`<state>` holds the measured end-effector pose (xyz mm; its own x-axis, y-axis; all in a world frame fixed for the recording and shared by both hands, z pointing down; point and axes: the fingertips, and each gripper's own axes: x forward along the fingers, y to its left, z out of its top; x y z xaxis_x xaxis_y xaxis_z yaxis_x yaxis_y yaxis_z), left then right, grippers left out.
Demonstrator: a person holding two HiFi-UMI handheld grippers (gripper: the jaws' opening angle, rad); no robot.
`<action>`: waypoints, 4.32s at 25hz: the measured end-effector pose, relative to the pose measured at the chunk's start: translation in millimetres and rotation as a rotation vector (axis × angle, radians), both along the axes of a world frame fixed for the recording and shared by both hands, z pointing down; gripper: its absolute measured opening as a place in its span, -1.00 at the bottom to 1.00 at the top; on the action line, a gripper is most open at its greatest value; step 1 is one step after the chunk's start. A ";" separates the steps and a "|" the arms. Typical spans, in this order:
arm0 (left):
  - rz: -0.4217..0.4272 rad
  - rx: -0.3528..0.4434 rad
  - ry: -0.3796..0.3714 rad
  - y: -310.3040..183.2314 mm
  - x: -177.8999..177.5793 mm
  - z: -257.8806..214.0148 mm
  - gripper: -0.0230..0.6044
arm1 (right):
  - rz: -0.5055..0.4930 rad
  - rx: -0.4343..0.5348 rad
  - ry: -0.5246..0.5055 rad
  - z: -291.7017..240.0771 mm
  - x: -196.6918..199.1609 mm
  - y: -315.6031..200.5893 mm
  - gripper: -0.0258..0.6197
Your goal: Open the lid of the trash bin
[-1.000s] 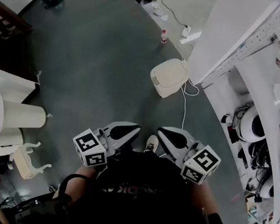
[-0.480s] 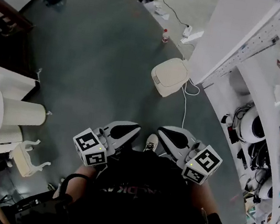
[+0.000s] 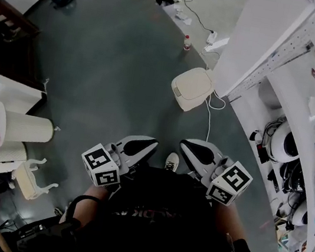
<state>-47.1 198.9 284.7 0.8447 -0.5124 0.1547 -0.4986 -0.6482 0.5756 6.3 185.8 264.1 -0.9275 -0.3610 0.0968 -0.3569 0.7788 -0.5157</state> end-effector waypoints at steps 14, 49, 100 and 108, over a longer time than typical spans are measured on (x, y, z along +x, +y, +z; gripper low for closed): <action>-0.008 0.019 -0.019 -1.6 1.3 -11.7 -0.92 | 0.002 0.033 -0.033 -12.1 4.5 -2.1 -0.90; 0.444 -0.031 -0.022 -217.4 -77.9 26.1 -0.92 | 0.574 -0.029 0.014 1.5 -51.2 -163.6 -0.90; 0.081 -0.768 -0.133 -365.3 -31.2 588.5 -0.77 | 0.660 -0.364 0.048 307.0 -17.9 -268.4 -0.89; -0.084 -0.895 -0.155 -359.4 -31.1 634.8 -0.58 | 0.656 -0.387 0.023 332.1 -10.1 -274.4 -0.89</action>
<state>-78.3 -160.5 919.5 0.7467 -0.2055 0.6327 -0.6375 0.0504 0.7688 -3.8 -88.6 596.2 -0.5312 -0.7735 0.3456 -0.6981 0.1686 -0.6958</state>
